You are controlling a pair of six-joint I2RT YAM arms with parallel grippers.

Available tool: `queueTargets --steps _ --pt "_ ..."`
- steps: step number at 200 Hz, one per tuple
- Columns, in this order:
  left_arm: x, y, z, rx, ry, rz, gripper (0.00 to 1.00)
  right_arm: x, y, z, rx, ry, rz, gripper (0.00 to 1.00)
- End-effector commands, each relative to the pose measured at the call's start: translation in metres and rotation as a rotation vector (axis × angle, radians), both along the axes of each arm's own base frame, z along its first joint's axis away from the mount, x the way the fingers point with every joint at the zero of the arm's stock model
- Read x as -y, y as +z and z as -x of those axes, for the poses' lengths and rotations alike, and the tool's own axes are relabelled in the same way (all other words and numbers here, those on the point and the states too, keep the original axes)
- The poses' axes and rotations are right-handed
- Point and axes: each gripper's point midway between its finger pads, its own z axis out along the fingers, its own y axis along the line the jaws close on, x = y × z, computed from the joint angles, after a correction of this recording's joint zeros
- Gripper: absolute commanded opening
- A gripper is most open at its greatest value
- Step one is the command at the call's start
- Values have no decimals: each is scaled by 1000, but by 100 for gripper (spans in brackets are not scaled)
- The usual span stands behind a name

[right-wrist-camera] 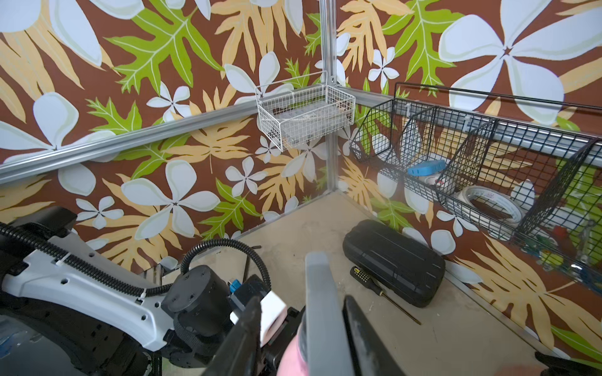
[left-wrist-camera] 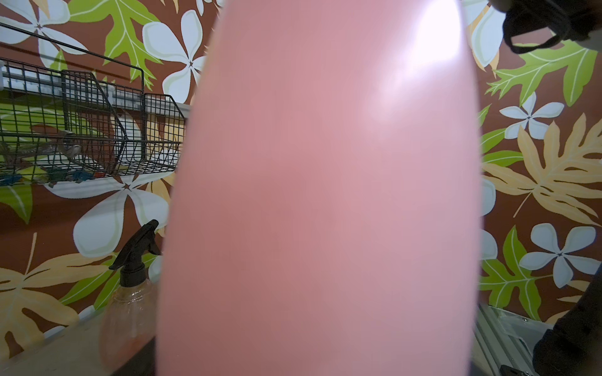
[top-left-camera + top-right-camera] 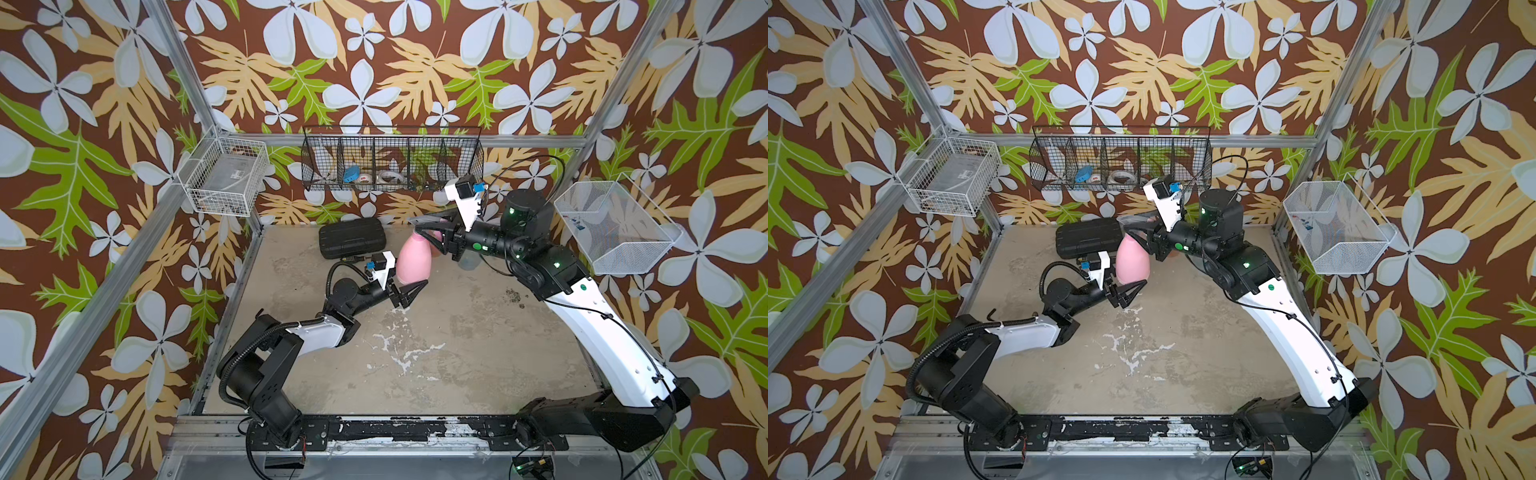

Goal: Attach spray nozzles to spray bottles
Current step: Screw the spray nozzle on the spray bottle.

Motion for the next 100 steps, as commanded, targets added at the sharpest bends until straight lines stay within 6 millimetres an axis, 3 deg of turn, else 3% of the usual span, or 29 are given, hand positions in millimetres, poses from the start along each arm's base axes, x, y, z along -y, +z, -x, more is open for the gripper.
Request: queueTargets --steps 1,36,100 --pt "0 7 2 21 -12 11 49 0 5 -2 6 -14 -29 42" --pt "1 8 1 15 -16 14 49 -1 -2 -10 -13 -37 -30 42" --pt "2 8 -1 9 -17 14 48 -8 -4 -9 7 -58 -14 28"
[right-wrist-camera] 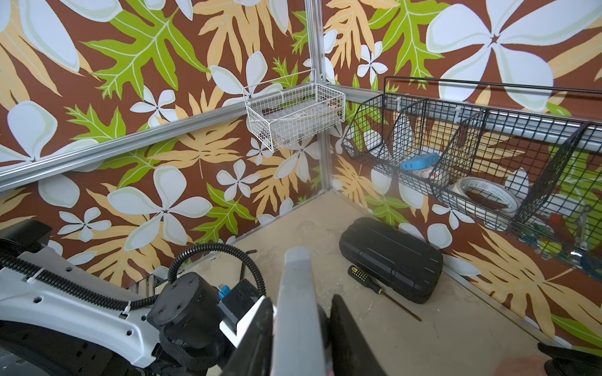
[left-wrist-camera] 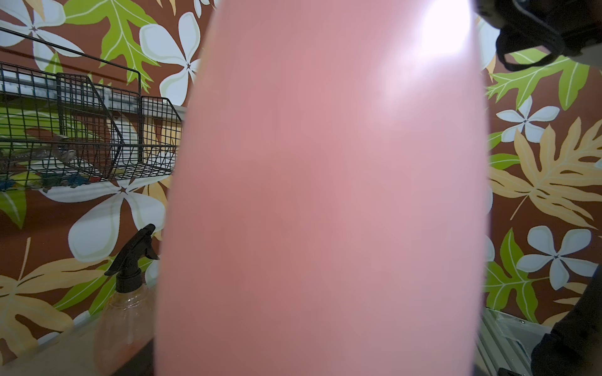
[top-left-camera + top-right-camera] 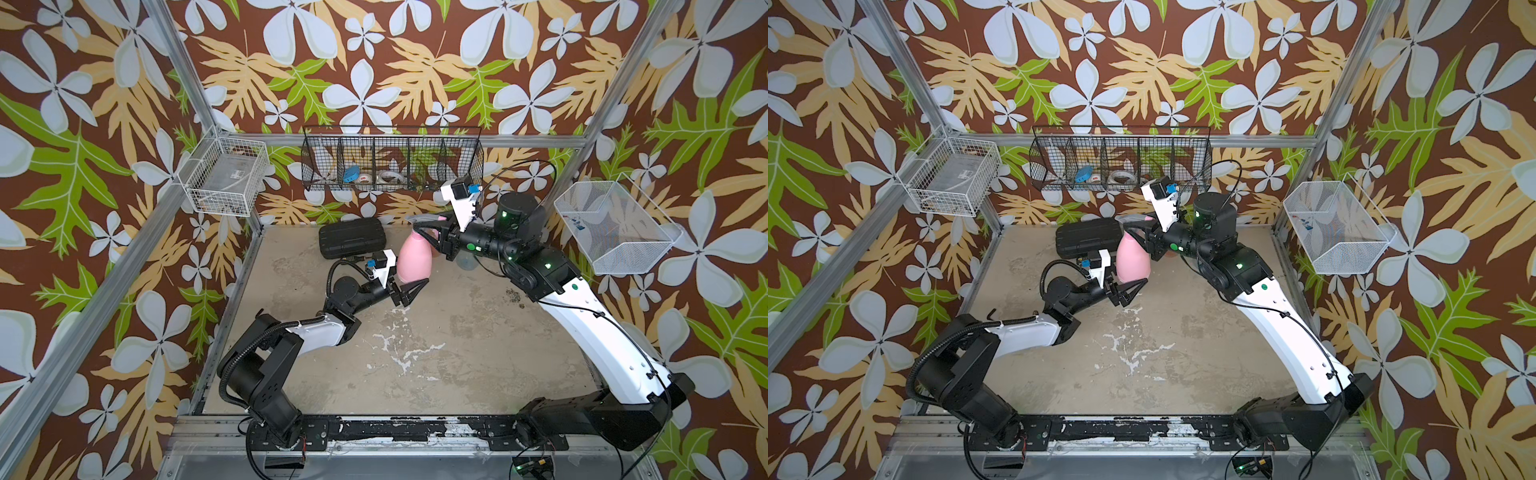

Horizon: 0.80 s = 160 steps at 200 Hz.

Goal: Attach spray nozzles to spray bottles
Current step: Screw the spray nozzle on the spray bottle.

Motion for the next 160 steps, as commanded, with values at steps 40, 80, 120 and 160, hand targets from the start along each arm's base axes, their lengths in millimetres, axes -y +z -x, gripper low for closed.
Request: queueTargets --steps 40,80,120,160 --pt "1 5 0 8 -12 13 48 -2 2 -2 35 -32 14 17" --pt "1 7 0 11 -10 8 48 3 -2 -4 51 -76 49 2" --pt "-2 10 0 19 -6 1 48 15 -26 -17 48 -183 151 0" --pt "-5 21 -5 29 22 30 48 12 -40 -23 -22 -246 118 0"
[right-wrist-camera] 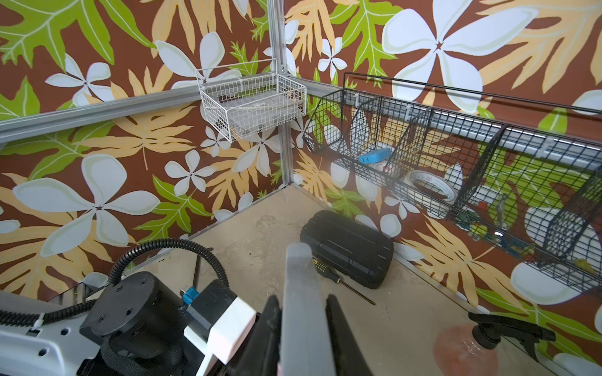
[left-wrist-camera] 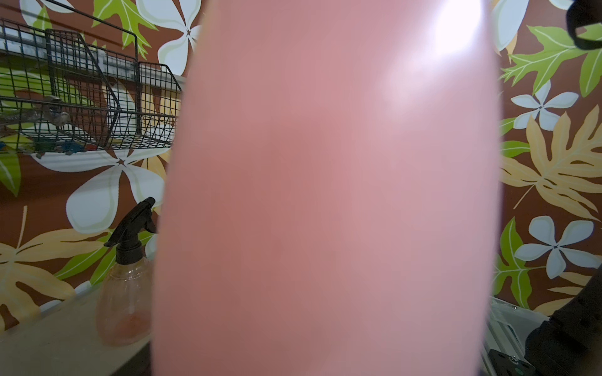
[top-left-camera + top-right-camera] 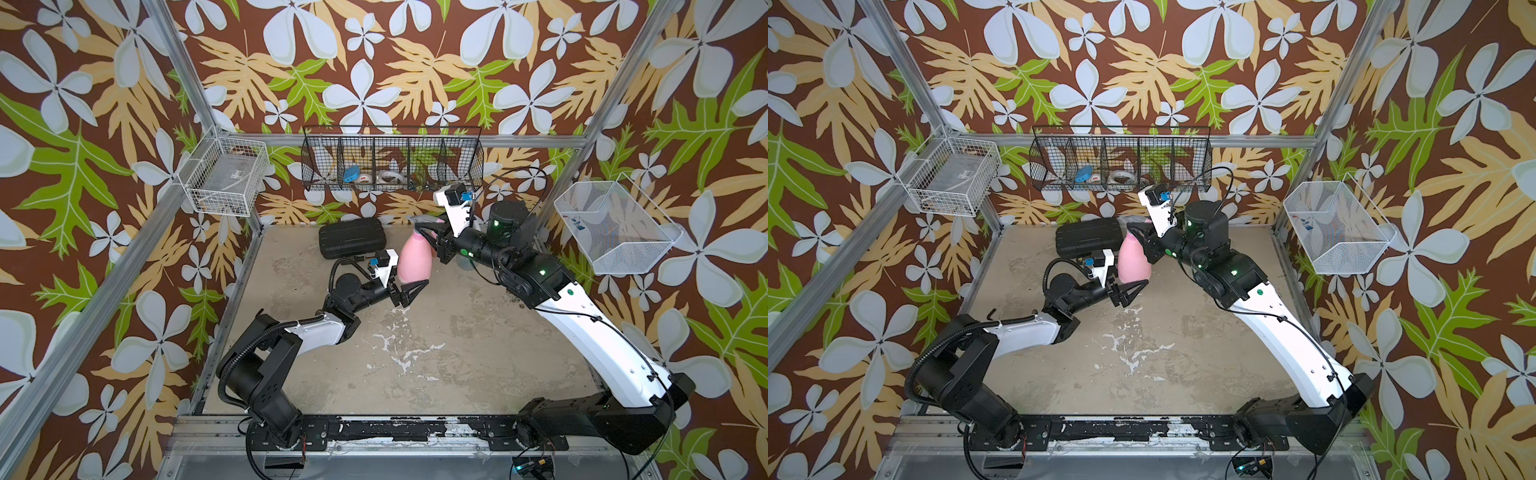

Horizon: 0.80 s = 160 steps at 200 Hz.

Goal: Attach spray nozzles to spray bottles
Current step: Screw the spray nozzle on the spray bottle.

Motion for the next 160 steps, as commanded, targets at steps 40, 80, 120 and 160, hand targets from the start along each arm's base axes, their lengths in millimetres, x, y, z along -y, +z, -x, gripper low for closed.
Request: queueTargets --steps 40,80,120,160 --pt "-20 50 -13 134 171 139 48 -6 -29 -7 -166 -214 -61 0" --pt "-39 52 -33 145 390 120 48 6 -47 -18 -238 -436 -48 0" --pt "-50 48 -42 152 531 89 48 17 -64 -26 -282 -623 -41 0" --pt "-46 38 -45 173 632 23 48 12 -67 -26 -302 -744 -65 0"
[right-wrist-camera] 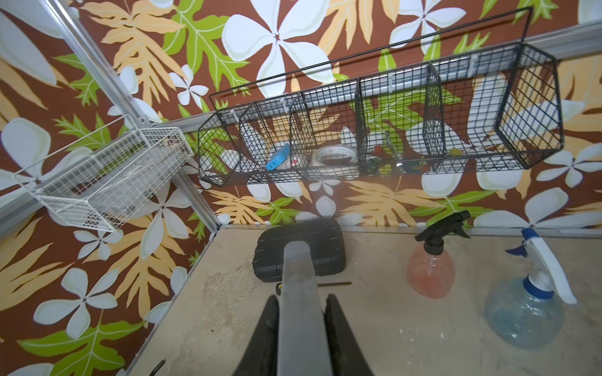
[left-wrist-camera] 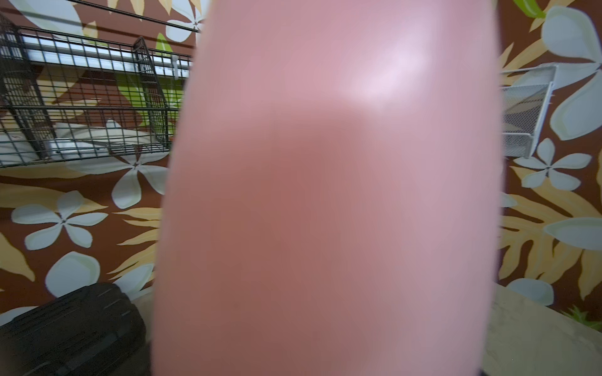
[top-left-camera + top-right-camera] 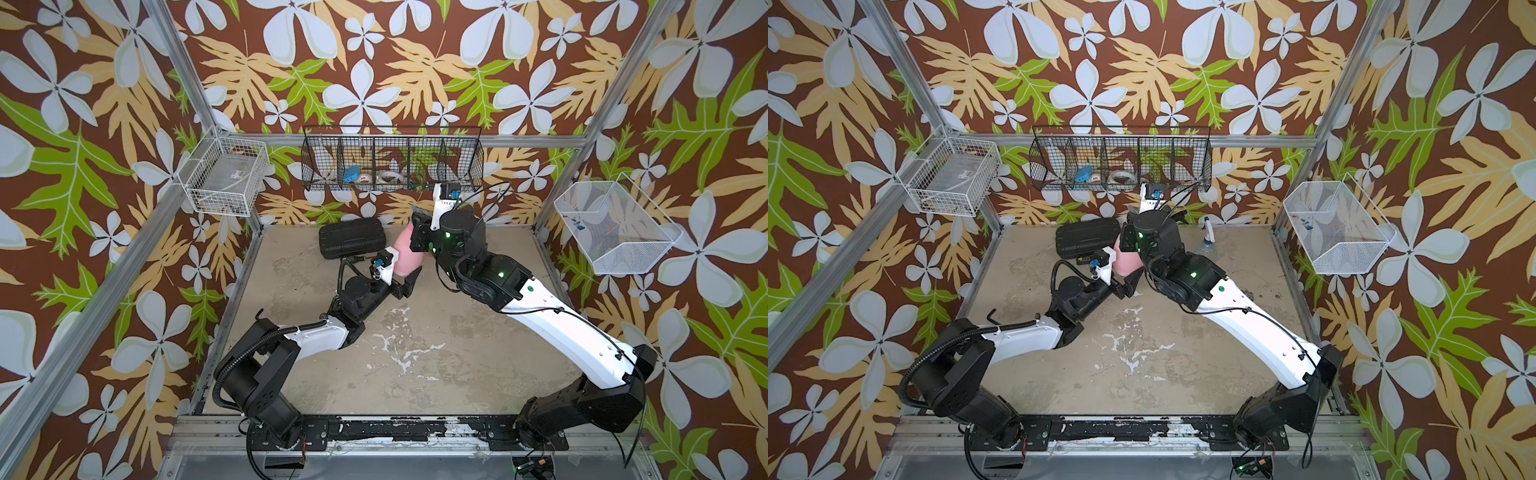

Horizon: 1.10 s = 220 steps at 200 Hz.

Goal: Attach spray nozzles to spray bottles
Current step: Screw the spray nozzle on the spray bottle.

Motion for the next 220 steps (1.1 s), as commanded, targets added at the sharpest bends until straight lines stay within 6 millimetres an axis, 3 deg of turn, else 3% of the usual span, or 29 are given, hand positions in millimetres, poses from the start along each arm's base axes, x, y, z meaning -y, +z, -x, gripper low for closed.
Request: queueTargets --steps 1,63,79,96,107,125,168,220 --pt "-18 49 -1 159 139 104 48 16 -50 9 -163 -119 116 0" --pt "-10 38 10 145 88 113 52 10 -37 16 -133 -77 117 0" --pt "-7 34 14 133 36 114 52 5 -25 21 -99 -4 148 14" --pt "-2 30 17 113 -36 122 52 -2 -11 29 -61 94 182 45" --pt "0 29 19 100 -78 132 52 -7 -3 36 -36 162 205 60" --pt "4 25 22 79 -142 140 52 -7 12 46 1 236 233 69" --pt "5 22 22 44 -209 162 52 -8 32 68 91 438 227 71" --pt "12 22 23 30 -246 161 52 -46 31 82 70 610 140 66"
